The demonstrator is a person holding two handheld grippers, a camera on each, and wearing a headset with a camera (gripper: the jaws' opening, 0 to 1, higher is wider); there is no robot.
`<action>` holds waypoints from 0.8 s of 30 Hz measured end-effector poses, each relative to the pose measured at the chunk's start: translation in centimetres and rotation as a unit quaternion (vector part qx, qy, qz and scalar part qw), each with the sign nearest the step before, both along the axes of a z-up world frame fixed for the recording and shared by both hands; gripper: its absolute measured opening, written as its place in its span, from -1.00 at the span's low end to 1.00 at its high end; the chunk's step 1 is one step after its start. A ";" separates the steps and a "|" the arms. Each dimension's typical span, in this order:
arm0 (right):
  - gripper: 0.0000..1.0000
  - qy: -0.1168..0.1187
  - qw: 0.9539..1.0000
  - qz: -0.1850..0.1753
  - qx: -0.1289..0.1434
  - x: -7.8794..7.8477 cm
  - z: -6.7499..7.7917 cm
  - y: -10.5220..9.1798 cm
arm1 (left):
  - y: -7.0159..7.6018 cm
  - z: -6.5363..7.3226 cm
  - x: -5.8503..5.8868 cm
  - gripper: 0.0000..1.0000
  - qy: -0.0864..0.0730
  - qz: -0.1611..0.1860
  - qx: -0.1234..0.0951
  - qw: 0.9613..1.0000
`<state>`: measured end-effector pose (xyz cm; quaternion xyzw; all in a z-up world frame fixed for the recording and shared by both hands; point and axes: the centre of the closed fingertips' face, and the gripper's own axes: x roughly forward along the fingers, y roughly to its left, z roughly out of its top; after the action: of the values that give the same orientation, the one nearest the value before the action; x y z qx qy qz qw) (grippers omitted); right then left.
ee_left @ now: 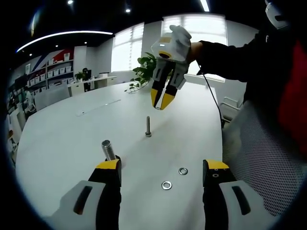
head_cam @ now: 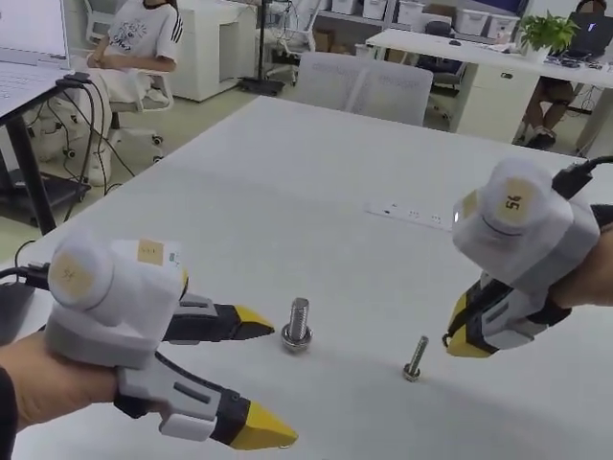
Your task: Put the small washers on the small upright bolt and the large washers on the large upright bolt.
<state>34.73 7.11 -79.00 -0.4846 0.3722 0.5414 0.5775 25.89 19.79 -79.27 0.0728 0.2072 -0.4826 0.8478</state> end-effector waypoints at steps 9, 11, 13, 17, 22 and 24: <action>-0.73 -0.003 1.000 0.016 -0.010 0.7 -0.1 0.8 | 0.2 0.0 0.2 0.37 -0.001 0.005 -0.002 1.000; -0.73 -0.002 1.000 0.019 -0.014 0.7 -0.3 1.0 | 0.2 0.1 0.2 0.37 -0.001 0.005 -0.003 1.000; -0.73 -0.002 1.000 0.022 -0.017 0.9 -0.5 1.1 | 0.3 0.1 0.2 0.36 -0.002 0.007 -0.003 1.000; -0.73 0.003 0.999 0.025 -0.020 0.9 -0.8 1.4 | 0.4 0.1 0.2 0.36 -0.002 0.010 -0.005 1.000; -0.73 0.006 0.999 0.032 -0.024 1.2 -1.1 1.6 | 0.5 0.2 0.4 0.36 -0.003 0.013 -0.007 1.000; -0.73 0.008 0.999 0.033 -0.027 1.2 -1.2 1.6 | 0.5 0.2 0.4 0.36 -0.005 0.014 -0.008 1.000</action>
<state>35.94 8.69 -80.23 -0.5076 0.3755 0.5536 0.5430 26.31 20.29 -79.04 0.0654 0.2002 -0.4718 0.8562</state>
